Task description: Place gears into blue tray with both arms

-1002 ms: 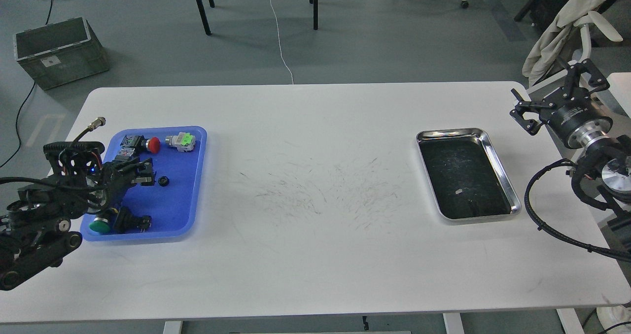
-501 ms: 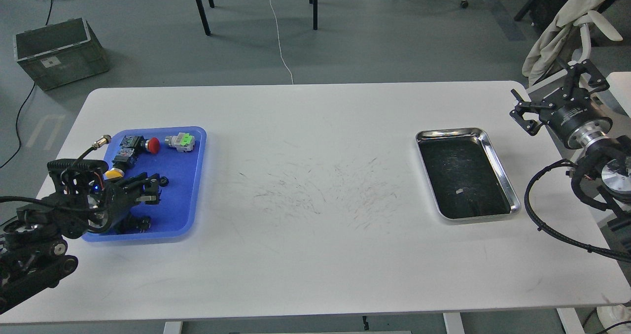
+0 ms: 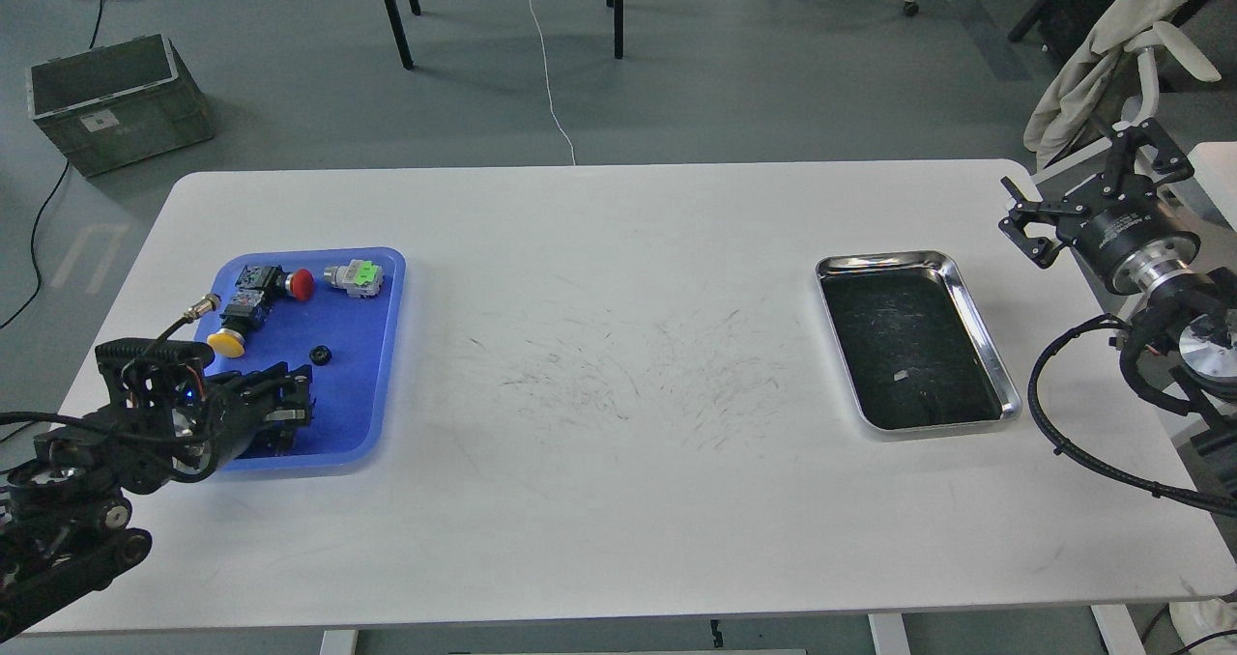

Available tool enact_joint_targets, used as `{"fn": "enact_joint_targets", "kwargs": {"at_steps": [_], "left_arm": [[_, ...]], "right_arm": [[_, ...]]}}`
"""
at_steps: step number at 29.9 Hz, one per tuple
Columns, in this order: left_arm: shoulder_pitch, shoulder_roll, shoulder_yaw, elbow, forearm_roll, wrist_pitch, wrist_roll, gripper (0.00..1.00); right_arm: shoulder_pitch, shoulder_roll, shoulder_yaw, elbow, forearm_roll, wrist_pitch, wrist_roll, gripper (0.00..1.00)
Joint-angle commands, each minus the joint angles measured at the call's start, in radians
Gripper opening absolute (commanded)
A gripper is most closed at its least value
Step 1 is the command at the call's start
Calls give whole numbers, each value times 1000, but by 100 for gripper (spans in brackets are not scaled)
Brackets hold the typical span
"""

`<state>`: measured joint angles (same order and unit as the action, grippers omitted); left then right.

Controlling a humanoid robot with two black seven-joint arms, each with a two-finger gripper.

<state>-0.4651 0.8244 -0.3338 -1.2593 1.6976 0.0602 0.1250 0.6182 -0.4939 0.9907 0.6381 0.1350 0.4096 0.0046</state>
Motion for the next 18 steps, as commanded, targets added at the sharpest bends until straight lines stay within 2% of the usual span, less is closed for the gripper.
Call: {"fn": "enact_joint_targets", "kwargs": {"at_steps": [1,6,11,14,18], "left_arm": [[0,2,-4,0,-6,26,-7,98],[-7,13,-30,-2,-10,27,-13,98],[-44,1,-158,-23,-22,24,-11,99],[-125,-16,-203,-37,-97,20,-4,98],[-311,-47,-205,15,-323,3,-5,98]], "right_arm": [[-2,0,-1,2,0,0,0,98],[0,1,-1,2,0,-2,0,98],[3,1,-1,3,0,-2,0,98],[11,1,0,5,0,-5,0,98],[23,1,3,6,2,-11,-1,98]]}}
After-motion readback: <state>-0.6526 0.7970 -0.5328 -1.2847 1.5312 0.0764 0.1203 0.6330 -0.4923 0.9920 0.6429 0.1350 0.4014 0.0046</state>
